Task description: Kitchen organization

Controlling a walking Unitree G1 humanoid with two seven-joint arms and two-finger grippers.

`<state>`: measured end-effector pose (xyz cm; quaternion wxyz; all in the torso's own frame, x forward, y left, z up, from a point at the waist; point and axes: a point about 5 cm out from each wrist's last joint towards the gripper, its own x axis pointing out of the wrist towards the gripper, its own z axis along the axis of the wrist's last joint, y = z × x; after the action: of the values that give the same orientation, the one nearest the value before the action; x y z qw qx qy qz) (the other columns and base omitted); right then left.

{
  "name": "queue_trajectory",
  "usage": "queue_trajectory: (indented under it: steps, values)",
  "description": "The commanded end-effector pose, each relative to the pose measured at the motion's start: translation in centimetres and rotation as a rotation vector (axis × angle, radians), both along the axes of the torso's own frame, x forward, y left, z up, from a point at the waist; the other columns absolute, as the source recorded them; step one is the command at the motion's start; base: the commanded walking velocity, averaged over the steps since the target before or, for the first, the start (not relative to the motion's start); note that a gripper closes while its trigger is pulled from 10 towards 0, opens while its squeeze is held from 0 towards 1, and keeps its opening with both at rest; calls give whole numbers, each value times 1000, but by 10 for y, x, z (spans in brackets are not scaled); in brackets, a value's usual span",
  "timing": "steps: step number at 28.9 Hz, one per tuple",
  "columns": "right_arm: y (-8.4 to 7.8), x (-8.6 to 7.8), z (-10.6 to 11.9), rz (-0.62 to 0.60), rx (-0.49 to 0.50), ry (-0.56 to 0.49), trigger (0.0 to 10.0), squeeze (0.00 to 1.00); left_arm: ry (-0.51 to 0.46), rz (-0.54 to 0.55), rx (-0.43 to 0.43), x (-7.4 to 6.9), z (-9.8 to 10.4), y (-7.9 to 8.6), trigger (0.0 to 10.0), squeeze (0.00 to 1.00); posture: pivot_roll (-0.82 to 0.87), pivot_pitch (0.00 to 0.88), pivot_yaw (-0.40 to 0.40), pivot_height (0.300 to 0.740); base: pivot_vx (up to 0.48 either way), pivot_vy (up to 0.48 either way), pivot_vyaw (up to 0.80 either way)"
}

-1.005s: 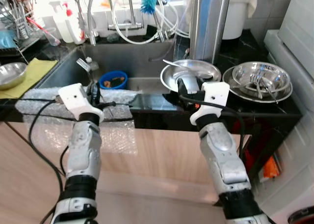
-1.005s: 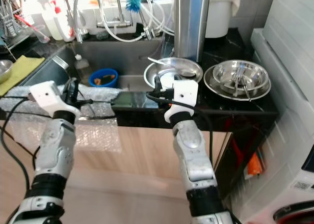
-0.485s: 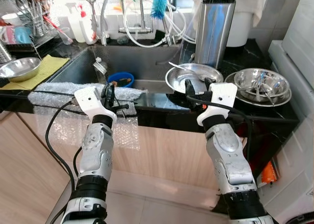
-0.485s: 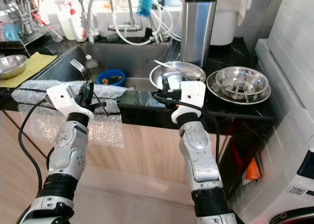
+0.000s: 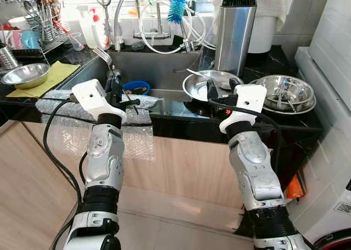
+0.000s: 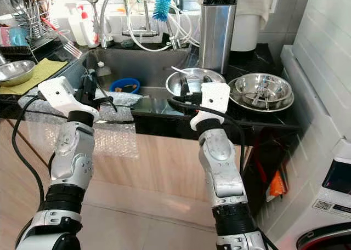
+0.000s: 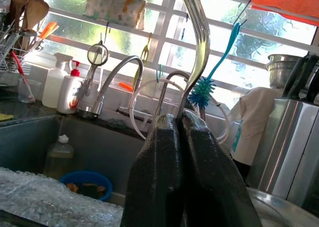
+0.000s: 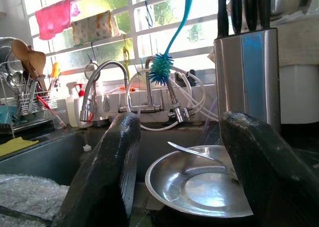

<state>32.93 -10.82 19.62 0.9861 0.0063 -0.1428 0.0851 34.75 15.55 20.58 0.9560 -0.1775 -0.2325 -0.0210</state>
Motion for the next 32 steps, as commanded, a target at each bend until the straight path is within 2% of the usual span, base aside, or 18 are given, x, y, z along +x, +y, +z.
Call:
queue_trajectory:
  steps: [1,5,11,17,26,30,32]
  values:
    - [5,1,9,10,2,-27,10000,0,9,17,1,1,0,5,10000,0,-63,0,90,740,0,382,0]
    - [1,2,9,-3,2,-20,10000,0,18,8,1,2,-1,3,10000,0,-63,0,92,740,0,383,0]
    - [-1,4,9,-17,9,-9,10000,0,21,8,3,2,-1,3,10000,0,-63,0,92,740,0,386,-733]
    - [-1,4,11,-48,17,-29,10000,0,25,1,16,2,0,4,10000,0,-49,0,104,740,0,388,0]
    - [3,5,8,-52,46,-5,10000,0,32,-4,35,3,2,6,10000,0,-39,0,123,740,0,423,0]
    - [4,5,7,-55,56,-6,10000,0,34,-4,44,4,4,7,10000,0,-34,0,135,740,0,407,-772]
    - [4,4,7,-56,56,-13,10000,0,37,-2,58,4,5,6,10000,0,-31,0,139,740,0,0,0]
